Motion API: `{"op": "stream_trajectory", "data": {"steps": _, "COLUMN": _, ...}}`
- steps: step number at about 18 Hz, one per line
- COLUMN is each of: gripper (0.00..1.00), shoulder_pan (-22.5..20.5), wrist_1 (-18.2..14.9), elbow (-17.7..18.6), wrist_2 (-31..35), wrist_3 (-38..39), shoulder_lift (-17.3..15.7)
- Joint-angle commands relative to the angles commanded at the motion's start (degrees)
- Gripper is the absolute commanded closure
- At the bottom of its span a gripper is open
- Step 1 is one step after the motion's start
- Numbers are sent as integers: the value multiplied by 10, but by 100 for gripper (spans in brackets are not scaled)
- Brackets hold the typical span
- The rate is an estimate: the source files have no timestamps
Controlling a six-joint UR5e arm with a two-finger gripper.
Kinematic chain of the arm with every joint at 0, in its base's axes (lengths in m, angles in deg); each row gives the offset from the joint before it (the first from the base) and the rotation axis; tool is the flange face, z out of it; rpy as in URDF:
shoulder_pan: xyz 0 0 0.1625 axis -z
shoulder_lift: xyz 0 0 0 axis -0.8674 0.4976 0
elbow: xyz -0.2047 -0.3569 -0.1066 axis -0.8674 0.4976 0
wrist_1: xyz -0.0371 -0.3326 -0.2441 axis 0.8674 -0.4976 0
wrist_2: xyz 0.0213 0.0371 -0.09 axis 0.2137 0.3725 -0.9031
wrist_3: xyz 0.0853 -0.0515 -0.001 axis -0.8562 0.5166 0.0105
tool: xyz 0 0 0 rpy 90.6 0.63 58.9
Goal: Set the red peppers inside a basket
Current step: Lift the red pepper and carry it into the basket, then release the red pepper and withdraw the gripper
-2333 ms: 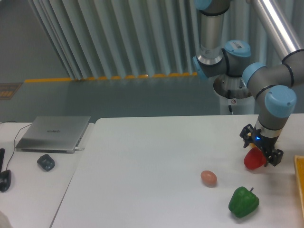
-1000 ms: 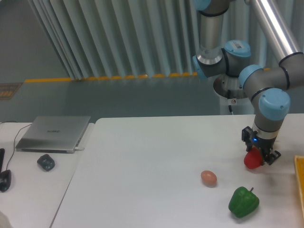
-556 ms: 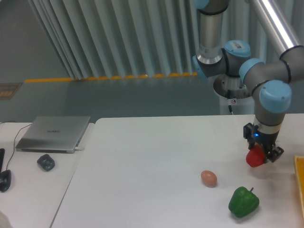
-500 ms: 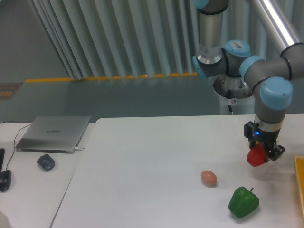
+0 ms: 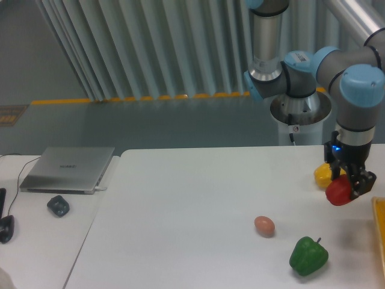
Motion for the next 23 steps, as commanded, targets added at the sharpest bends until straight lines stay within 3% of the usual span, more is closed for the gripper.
{"op": "stream_trajectory", "data": {"steps": 2, "gripper": 57, "shoulder_pan": -5, "wrist_1": 41, "elbow": 1, "wrist_2": 12, "wrist_3": -9, "shoulder_lift": 14}}
{"op": "stream_trajectory", "data": {"steps": 7, "gripper": 57, "shoulder_pan": -31, "wrist_1": 101, "elbow": -4, "wrist_2": 20, "wrist_3": -6, "shoulder_lift": 35}}
{"op": "stream_trajectory", "data": {"steps": 13, "gripper": 57, "shoulder_pan": -58, "wrist_1": 141, "elbow": -11, "wrist_2": 23, "wrist_3": -7, "shoulder_lift": 52}}
{"op": "stream_trajectory", "data": {"steps": 16, "gripper": 54, "shoulder_pan": -62, "wrist_1": 170, "elbow": -11, "wrist_2": 54, "wrist_3": -37, "shoulder_lift": 57}}
{"op": "stream_trajectory", "data": {"steps": 18, "gripper": 45, "shoulder_pan": -60, "wrist_1": 171, "elbow": -11, "wrist_2": 93, "wrist_3": -55, "shoulder_lift": 59}}
{"op": "stream_trajectory", "data": {"steps": 19, "gripper": 34, "shoulder_pan": -60, "wrist_1": 171, "elbow": -11, "wrist_2": 94, "wrist_3": -55, "shoulder_lift": 59}}
{"op": "stream_trajectory", "data": {"steps": 20, "gripper": 23, "shoulder_pan": -60, "wrist_1": 171, "elbow": -11, "wrist_2": 94, "wrist_3": -56, "shoulder_lift": 59}}
{"op": "stream_trajectory", "data": {"steps": 21, "gripper": 0, "shoulder_pan": -60, "wrist_1": 172, "elbow": -12, "wrist_2": 94, "wrist_3": -55, "shoulder_lift": 60}}
{"op": "stream_trajectory", "data": {"steps": 23, "gripper": 0, "shoulder_pan": -59, "wrist_1": 175, "elbow": -13, "wrist_2": 94, "wrist_3": -55, "shoulder_lift": 60}}
